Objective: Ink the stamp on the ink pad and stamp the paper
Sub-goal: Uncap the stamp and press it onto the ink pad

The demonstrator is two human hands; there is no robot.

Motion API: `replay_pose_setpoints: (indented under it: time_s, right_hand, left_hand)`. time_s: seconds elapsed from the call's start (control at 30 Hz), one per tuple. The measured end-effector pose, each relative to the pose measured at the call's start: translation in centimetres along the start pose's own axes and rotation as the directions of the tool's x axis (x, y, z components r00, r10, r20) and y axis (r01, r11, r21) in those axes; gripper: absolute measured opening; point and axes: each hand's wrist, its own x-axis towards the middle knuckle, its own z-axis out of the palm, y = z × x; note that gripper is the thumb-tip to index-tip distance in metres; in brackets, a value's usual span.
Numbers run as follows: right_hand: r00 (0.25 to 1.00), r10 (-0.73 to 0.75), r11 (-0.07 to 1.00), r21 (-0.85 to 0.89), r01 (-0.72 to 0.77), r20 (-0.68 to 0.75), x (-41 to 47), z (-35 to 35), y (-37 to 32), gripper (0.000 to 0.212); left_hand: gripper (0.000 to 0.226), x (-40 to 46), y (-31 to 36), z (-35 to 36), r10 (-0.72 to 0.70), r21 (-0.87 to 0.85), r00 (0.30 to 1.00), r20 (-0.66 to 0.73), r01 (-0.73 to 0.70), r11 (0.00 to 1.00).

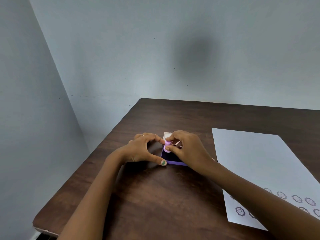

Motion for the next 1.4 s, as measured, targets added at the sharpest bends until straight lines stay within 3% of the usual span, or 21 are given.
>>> replay_pose_setpoints:
  time_s: [0.33, 0.53, 0.9, 1.4]
  right_hand:
    - [0.989, -0.150, 0.971, -0.189, 0.146, -0.007, -0.7, -0.5, -0.1, 0.013]
    - [0.968, -0.234, 0.920, -0.302, 0.251, 0.090, -1.0, -1.0, -1.0, 0.020]
    - [0.972, -0.207, 0.912, -0.337, 0.233, 0.110, -1.5, -1.6, -1.3, 0.033]
    - [0.986, -0.118, 0.955, -0.257, 0.146, 0.121, -1.8, -1.2, -1.3, 0.049]
  left_hand:
    - [0.055, -0.1, 0.0, 0.1, 0.017, -0.020, 0.998, 0.064, -0.016, 1.000]
    - [0.053, 0.1, 0.0, 0.2, -0.006, -0.015, 0.998, 0.066, 0.007, 1.000]
    - [0.052, -0.1, 0.2, 0.2, -0.008, -0.023, 0.998, 0.065, 0.009, 1.000]
    - [0.054, -0.2, 0.2, 0.2, -0.003, -0.018, 0.998, 0.055, 0.004, 1.000]
